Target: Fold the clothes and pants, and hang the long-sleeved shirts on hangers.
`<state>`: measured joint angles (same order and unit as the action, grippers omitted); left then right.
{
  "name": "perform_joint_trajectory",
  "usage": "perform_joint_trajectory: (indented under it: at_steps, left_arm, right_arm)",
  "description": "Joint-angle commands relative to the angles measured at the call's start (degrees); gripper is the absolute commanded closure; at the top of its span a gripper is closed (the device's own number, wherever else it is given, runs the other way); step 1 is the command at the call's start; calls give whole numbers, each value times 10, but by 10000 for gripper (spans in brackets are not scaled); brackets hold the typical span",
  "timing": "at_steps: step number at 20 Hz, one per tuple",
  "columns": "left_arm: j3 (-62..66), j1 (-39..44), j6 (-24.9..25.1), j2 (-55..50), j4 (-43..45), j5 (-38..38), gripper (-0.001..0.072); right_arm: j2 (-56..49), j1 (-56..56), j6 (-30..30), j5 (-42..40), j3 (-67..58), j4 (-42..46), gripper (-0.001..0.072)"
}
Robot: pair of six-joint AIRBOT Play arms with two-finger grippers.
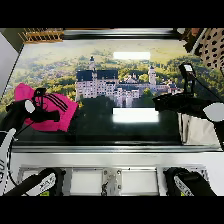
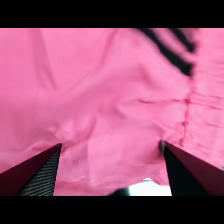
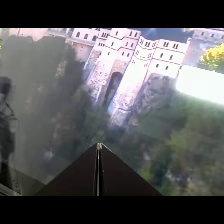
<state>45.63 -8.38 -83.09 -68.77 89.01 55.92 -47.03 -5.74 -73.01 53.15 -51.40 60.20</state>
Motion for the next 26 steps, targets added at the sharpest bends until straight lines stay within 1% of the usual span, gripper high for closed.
perform_joint_trajectory:
  at_steps: [1, 2, 3, 4, 5, 6, 7, 9, 11, 14, 18, 21, 22, 23, 24, 26]
  left_arm:
    - [-11, 8, -14, -47, 9, 0, 19]
    - [-9, 18, -21, -50, 9, 0, 19]
    - [-6, 27, -31, -49, 9, -2, 42]
    - [-1, 37, -34, -46, 9, -2, 242]
    - [4, 46, -34, -42, 9, -2, 479]
    - [9, 58, -34, -34, 8, -2, 700]
    - [19, 71, -35, -24, 5, 1, 703]
    - [54, 110, -35, 5, -38, 9, 703]
    - [102, 171, -35, 35, -82, 3, 703]
    - [173, 286, -58, 45, -96, -18, 703]
    - [251, 414, -76, -7, -97, -23, 703]
    - [304, 487, -77, -76, -97, -21, 702]
    - [324, 504, -77, -98, -95, -19, 548]
    - [346, 508, -79, -115, -95, -14, 166]
    - [366, 501, -80, -123, -93, 2, 91]
    - [387, 449, -79, -118, -89, 42, 91]
  right_arm:
    - [0, 0, 0, 0, 0, 0, 688]
    - [0, 0, 0, 0, 0, 0, 688]
    - [0, 0, 0, 0, 0, 0, 688]
    - [0, 0, 0, 0, 0, 0, 688]
    - [0, 0, 0, 0, 0, 0, 688]
    - [0, 0, 0, 0, 0, 0, 687]
    - [0, 0, 0, 0, 0, 0, 688]
    - [0, 0, 0, 0, 0, 0, 688]
    - [0, 0, 0, 0, 0, 0, 688]
    - [0, 0, 0, 0, 0, 0, 688]
    - [0, 0, -1, 0, 0, -1, 688]
    - [0, 0, 0, 1, 0, -30, 688]
    - [1, 0, 0, 0, 0, -29, 687]
    - [1, 0, 1, -2, 0, -22, 688]
    - [2, 2, 7, -7, 0, -18, 688]
    - [3, 9, 6, -5, 0, -18, 687]
